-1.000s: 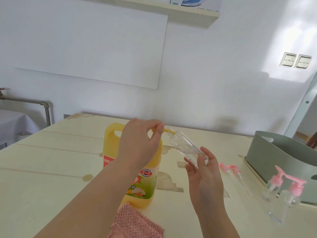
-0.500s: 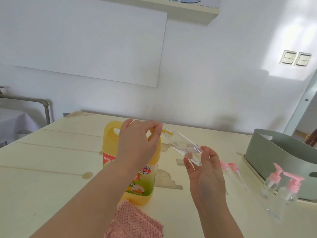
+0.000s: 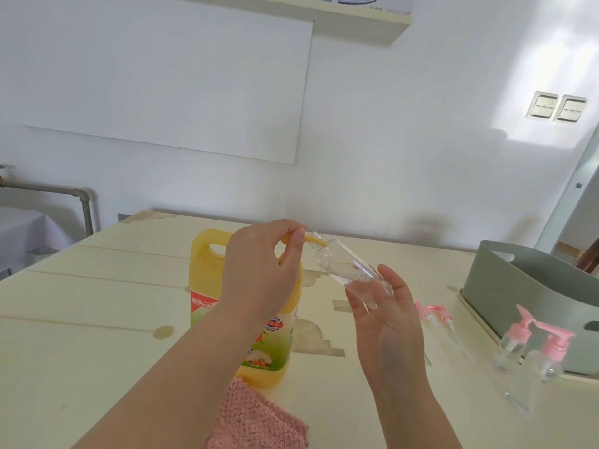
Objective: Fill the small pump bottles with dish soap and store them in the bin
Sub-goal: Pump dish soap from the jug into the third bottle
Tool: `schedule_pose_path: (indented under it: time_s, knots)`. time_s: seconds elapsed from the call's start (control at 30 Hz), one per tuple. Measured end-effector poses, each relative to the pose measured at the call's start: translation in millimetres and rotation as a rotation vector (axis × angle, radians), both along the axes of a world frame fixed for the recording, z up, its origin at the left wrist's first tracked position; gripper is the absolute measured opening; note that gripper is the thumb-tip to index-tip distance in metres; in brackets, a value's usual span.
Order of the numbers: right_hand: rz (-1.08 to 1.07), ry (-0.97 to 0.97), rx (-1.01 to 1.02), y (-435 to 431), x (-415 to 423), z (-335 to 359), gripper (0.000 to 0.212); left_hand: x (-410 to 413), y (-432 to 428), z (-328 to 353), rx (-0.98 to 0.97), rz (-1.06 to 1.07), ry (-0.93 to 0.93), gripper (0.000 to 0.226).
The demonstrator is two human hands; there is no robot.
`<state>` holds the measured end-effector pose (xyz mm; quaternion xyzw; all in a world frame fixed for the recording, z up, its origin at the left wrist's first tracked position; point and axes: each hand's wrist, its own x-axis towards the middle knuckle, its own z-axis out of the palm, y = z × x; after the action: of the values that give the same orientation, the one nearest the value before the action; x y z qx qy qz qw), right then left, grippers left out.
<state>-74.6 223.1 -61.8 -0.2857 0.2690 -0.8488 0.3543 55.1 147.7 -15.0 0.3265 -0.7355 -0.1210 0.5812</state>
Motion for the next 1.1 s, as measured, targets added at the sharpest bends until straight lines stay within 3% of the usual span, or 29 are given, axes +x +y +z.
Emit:
schedule_pose_path:
  time_s: [0.3, 0.43, 0.67, 0.8, 0.93, 1.1]
  knots:
    - [0.008, -0.046, 0.008, -6.1, 0.2, -13.0, 0.038, -1.5, -10.3, -16.8, -0.075, 0.069, -0.063, 0.037]
    - [0.036, -0.064, 0.027, -2.7, -0.3, -11.8, 0.028, -3.4, -10.7, -16.3, -0.056, 0.078, -0.07, 0.039]
    - [0.016, -0.095, 0.021, 1.3, 5.8, 5.5, 0.011, 3.9, 1.6, -4.6, 0.152, -0.014, -0.023, 0.021]
    - [-0.005, -0.022, 0.114, 2.7, 5.0, 8.9, 0.006, 9.3, 6.6, 12.3, 0.229, -0.032, -0.048, 0.022]
    - [-0.018, 0.031, 0.136, 4.8, 4.8, 11.0, 0.006, 10.8, 11.2, 14.9, 0.206, -0.026, -0.081, 0.021]
    - [-0.026, 0.048, 0.12, 3.3, 4.3, 9.5, 0.008, 8.7, 8.6, 5.0, 0.111, -0.057, 0.008, 0.019]
